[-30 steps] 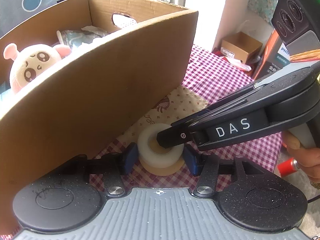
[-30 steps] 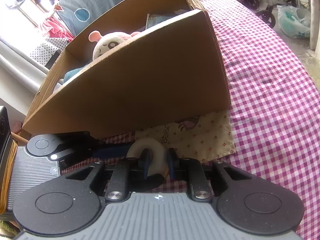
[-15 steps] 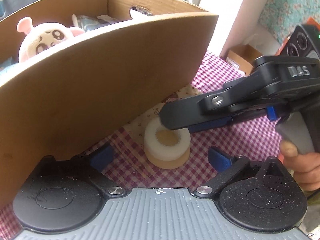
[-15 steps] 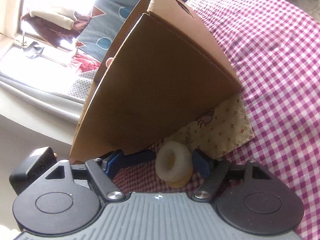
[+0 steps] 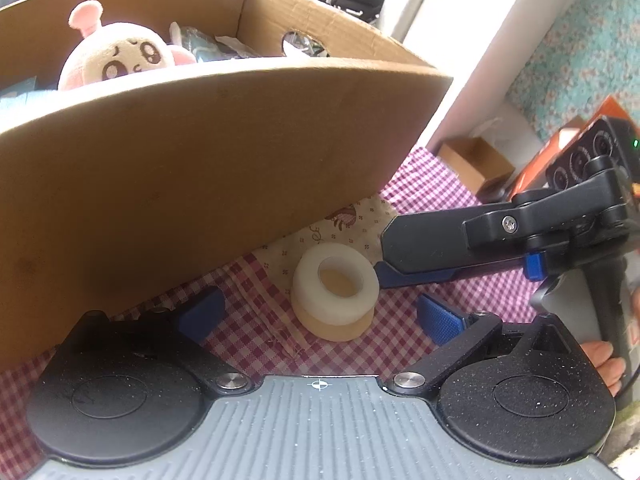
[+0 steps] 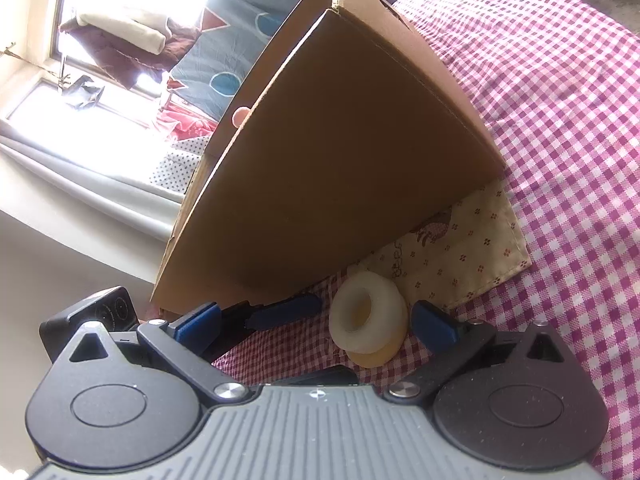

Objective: Organize soft objects

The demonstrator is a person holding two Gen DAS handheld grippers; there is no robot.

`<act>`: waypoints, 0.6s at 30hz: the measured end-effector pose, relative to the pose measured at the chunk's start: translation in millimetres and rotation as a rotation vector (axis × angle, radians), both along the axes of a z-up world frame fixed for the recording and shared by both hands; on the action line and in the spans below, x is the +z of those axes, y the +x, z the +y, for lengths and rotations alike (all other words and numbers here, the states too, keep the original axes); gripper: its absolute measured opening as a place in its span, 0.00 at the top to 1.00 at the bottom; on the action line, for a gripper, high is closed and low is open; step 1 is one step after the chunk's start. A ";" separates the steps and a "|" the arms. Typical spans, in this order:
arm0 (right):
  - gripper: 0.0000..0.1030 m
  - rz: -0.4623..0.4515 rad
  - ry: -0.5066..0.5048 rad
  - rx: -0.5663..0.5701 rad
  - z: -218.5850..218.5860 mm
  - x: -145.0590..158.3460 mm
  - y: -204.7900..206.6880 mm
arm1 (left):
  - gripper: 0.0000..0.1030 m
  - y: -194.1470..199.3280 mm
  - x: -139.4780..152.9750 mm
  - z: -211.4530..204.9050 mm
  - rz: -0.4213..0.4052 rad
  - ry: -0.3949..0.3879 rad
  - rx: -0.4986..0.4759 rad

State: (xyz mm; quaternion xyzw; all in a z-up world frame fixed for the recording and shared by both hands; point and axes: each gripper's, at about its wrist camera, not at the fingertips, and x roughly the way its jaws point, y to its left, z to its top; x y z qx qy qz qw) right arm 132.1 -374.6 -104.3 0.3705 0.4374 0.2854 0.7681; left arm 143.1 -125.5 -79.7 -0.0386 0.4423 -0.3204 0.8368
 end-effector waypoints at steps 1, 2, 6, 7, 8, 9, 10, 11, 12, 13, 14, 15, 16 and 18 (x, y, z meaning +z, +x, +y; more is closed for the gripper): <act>0.00 0.002 0.001 -0.004 0.5 -0.1 0.5 | 0.00 -0.2 -0.7 3.7 0.005 -0.026 0.011; 0.00 0.005 0.002 -0.008 3.0 0.9 1.7 | 0.00 -0.7 -1.7 9.0 0.012 -0.058 0.020; 0.00 0.009 0.004 -0.016 1.9 1.9 -0.8 | 0.00 2.4 -4.7 22.9 0.059 -0.153 0.054; 0.00 0.010 0.005 -0.020 2.1 1.7 -1.1 | 0.00 3.1 -4.5 24.4 0.066 -0.161 0.054; 0.00 0.008 0.004 -0.021 2.3 1.6 -1.3 | 0.00 3.9 -4.4 25.5 0.073 -0.163 0.053; 0.00 0.002 0.001 -0.017 3.2 1.6 -1.8 | 0.00 4.1 -3.0 25.2 0.080 -0.159 0.056; 0.00 -0.001 -0.002 -0.017 4.0 2.0 -2.6 | 0.00 4.2 -1.6 24.7 0.083 -0.147 0.062; 0.00 -0.004 -0.004 -0.017 4.6 2.0 -3.1 | 0.00 3.6 0.1 22.4 0.082 -0.122 0.073; 0.00 -0.007 -0.008 -0.014 5.3 2.2 -3.5 | 0.00 2.4 3.0 19.6 0.073 -0.086 0.084; 0.01 -0.007 -0.013 -0.009 6.5 2.9 -3.9 | 0.01 0.3 6.3 15.9 0.059 -0.046 0.092; 0.06 -0.004 -0.021 0.000 7.4 3.9 -3.7 | 0.04 -3.2 9.5 12.4 0.041 -0.013 0.090; 0.08 -0.008 -0.035 0.013 9.2 6.6 -4.5 | 0.05 -7.9 13.5 7.6 0.016 0.016 0.081; 0.08 -0.030 -0.050 0.019 10.0 10.8 -6.9 | 0.05 -12.7 17.8 3.6 -0.011 0.038 0.071; 0.09 -0.088 -0.093 0.010 9.8 22.6 -13.5 | 0.06 -23.0 26.0 -3.4 -0.072 0.095 0.057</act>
